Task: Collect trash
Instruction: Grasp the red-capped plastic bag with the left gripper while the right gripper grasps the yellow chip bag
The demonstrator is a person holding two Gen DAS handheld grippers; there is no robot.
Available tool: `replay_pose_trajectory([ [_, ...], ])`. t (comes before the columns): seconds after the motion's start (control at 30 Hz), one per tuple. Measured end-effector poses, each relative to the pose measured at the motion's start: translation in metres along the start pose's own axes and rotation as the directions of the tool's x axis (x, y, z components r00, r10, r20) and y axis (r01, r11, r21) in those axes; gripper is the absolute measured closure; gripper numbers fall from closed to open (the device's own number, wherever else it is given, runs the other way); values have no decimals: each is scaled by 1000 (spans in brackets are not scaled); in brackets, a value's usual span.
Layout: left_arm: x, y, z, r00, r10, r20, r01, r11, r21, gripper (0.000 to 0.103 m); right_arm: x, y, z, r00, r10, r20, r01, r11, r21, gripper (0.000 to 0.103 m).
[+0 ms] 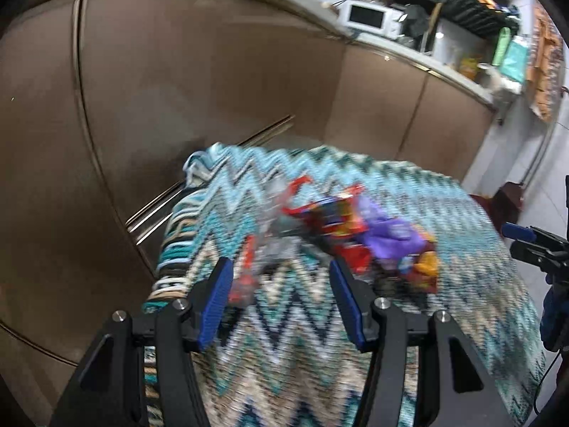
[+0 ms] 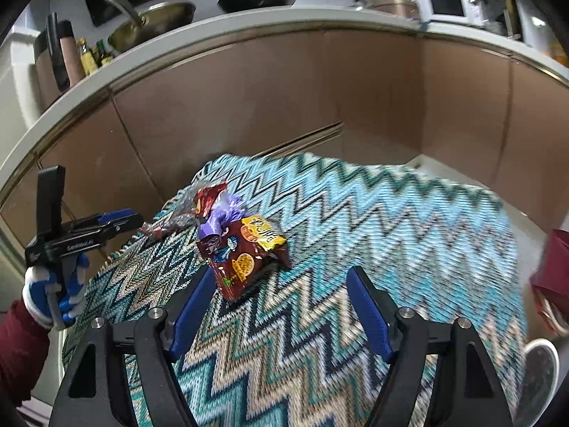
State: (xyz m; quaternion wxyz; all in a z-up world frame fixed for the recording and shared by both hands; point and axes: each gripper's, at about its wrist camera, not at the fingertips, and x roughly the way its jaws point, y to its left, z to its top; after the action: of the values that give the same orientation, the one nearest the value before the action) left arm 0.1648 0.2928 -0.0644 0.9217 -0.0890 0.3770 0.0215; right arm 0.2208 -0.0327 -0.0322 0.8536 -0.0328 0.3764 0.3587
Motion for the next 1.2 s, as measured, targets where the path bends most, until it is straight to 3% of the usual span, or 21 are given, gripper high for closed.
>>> replay_pose_trajectory([
  [0.5,52,22,-14,998,-10,-66,5,997,-80,50,121,14,21,985,110,-136,-124,987,-103,24],
  [0.57,53,23,-15,998,-16,-65,11,996,-85,54,129,15,21,982,119,-149,-136,985,-108,24],
  [0.63,55,22,-16,997,-26,-72,20,996,-85,69,137,14,19,978,131,-160,-148,983,-105,24],
  [0.67,56,22,-17,997,-28,-76,21,996,-83,71,139,14,18,976,140,-165,-158,982,-99,24],
  [0.87,55,18,-18,997,-25,-73,20,997,-70,83,138,12,16,974,159,-159,-175,980,-91,44],
  [0.9,55,17,-18,997,-19,-72,14,997,-69,84,137,12,16,974,163,-158,-178,980,-90,54],
  [0.93,55,17,-18,997,-14,-71,9,998,-69,84,135,12,14,974,163,-158,-179,980,-90,57],
  [1.07,45,10,-20,998,7,-55,-10,998,-57,86,116,14,4,977,154,-151,-169,981,-93,63],
  [1.2,31,0,-29,998,-18,-57,14,998,-60,87,85,14,-10,982,132,-138,-146,985,-91,63],
])
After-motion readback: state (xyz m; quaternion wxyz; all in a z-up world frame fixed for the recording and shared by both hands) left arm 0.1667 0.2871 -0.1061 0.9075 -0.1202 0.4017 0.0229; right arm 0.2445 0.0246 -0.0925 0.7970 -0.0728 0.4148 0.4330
